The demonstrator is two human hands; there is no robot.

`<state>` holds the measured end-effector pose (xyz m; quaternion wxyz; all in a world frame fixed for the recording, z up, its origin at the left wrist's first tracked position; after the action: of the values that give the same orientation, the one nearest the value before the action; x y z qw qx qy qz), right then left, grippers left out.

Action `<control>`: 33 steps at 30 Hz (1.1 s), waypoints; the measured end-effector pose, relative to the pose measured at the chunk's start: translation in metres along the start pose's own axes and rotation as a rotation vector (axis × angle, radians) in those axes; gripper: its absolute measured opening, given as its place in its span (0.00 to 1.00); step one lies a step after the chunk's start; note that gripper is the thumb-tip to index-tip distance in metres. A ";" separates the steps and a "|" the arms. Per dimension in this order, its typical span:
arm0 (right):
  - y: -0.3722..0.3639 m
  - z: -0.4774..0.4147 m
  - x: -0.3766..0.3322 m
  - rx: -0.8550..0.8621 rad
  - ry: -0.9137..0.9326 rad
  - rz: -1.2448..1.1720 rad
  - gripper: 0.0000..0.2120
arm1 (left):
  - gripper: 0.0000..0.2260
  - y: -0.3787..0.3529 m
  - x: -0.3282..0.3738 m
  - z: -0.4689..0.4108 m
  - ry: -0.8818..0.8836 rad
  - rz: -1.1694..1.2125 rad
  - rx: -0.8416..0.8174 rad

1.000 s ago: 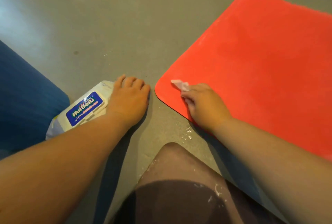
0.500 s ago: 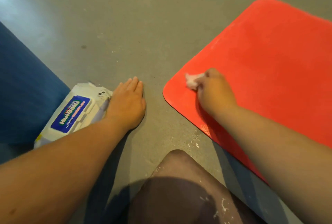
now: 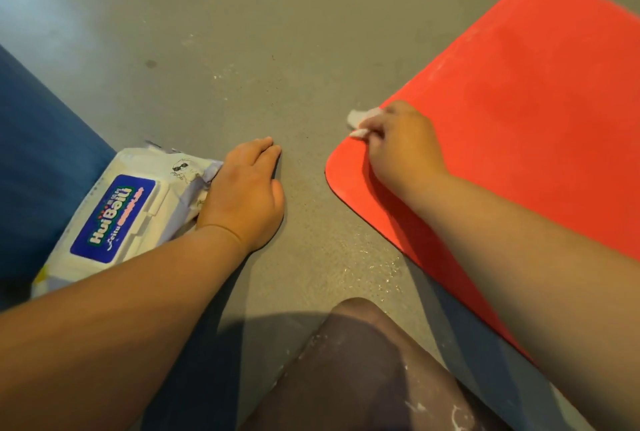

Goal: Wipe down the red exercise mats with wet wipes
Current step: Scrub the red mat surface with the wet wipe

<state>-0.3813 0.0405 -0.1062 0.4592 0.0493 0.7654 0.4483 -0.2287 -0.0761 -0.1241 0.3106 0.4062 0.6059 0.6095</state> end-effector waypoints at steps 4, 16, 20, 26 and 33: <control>-0.029 0.066 -0.047 -0.274 0.239 -0.091 0.09 | 0.21 0.001 0.001 0.000 -0.009 -0.010 -0.017; -0.026 0.079 -0.053 -0.307 0.274 -0.066 0.08 | 0.21 0.000 0.002 0.001 -0.017 -0.006 -0.022; -0.005 0.049 -0.023 -0.206 0.158 0.014 0.11 | 0.20 0.002 0.001 0.002 -0.016 -0.003 -0.017; -0.030 0.042 -0.038 -0.135 0.132 0.001 0.09 | 0.20 0.001 0.001 0.000 -0.012 -0.007 -0.013; -0.006 0.044 -0.015 -0.119 0.077 0.019 0.14 | 0.20 -0.001 0.000 0.002 -0.013 0.008 -0.011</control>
<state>-0.3373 0.0578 -0.1085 0.4271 0.0118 0.7539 0.4990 -0.2272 -0.0751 -0.1247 0.3143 0.4109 0.5988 0.6114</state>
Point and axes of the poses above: each hand's wrist, its own z-axis away from the middle knuckle, its own y-axis out of the back of the hand, x = y × z, the point moved 10 cm from there along -z, towards the middle knuckle, and after that the axes turned 14 degrees about -z, right-handed, at the moved point
